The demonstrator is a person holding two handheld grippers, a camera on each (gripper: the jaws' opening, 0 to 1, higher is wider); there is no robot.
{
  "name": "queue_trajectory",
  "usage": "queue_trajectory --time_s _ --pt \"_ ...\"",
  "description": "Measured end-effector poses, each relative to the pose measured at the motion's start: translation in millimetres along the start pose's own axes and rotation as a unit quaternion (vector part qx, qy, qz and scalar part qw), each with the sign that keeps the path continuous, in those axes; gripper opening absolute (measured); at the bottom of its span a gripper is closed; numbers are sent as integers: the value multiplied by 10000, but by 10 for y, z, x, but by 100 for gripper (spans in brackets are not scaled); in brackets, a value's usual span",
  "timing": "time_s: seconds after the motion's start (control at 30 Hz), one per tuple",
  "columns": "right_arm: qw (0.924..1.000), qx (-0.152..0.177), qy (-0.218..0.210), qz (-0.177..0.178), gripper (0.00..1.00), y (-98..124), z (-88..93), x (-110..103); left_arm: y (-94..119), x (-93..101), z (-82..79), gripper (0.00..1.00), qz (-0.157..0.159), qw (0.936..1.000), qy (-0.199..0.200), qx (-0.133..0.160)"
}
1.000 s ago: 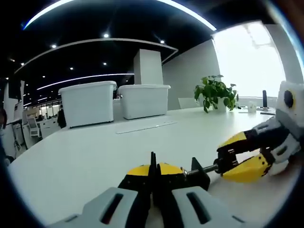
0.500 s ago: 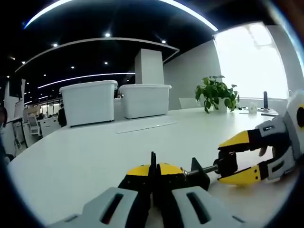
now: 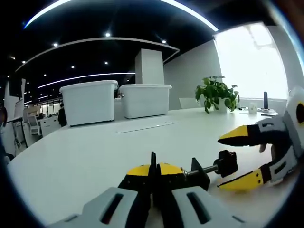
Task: Clamp the fixed fixture on the desktop, loosen the retaining clip, secure it to the edge of the desk, and tighten the retaining clip.
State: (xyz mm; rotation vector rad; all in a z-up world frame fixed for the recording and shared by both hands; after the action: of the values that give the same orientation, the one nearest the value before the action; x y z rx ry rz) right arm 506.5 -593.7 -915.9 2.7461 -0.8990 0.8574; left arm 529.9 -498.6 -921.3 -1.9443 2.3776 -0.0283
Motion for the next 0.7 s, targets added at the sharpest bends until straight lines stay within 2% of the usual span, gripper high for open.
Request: queue_trajectory --time_s 0.23,0.27,0.37,0.43,0.53,0.57,0.67,0.7 --pt "10000 -41 -33 16 40 9 6 15 -3 2 0 4 -1 10000 3 0" --pt "9999 -57 -131 -5 42 13 11 19 -3 3 0 4 -2 10000 5 0" --pt "9944 27 -1050 -87 50 19 -11 -11 -4 4 0 4 -2 10000 4 0" --pt "9852 58 -1709 -148 50 34 -26 -12 -4 4 0 4 -3 10000 4 -1" --pt "9584 60 -2846 -194 50 36 -17 7 -4 9 1 4 -2 10000 4 -2" --pt "9514 38 -3072 -222 50 37 -3 6 -4 11 1 4 -1 10000 12 -2" --pt "9367 113 -3496 -161 50 19 10 63 -4 11 1 4 -2 10000 18 -3" --pt "9292 144 -3691 -130 50 13 12 87 -4 11 1 4 0 10000 18 -3"
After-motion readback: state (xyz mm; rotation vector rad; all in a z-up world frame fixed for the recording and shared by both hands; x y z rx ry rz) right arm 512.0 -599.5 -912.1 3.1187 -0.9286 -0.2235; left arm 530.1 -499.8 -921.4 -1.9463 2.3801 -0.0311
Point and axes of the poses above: the point that each gripper's makers call its tool centre point, and the gripper's own axes: y roughly backward along the fingers, x roughly to its right, z roughly out of its underside, the point moved 2 cm from there along y, roughly backward along the fingers, and after that the axes turned 10 degrees about x, right-handed, at the moved point
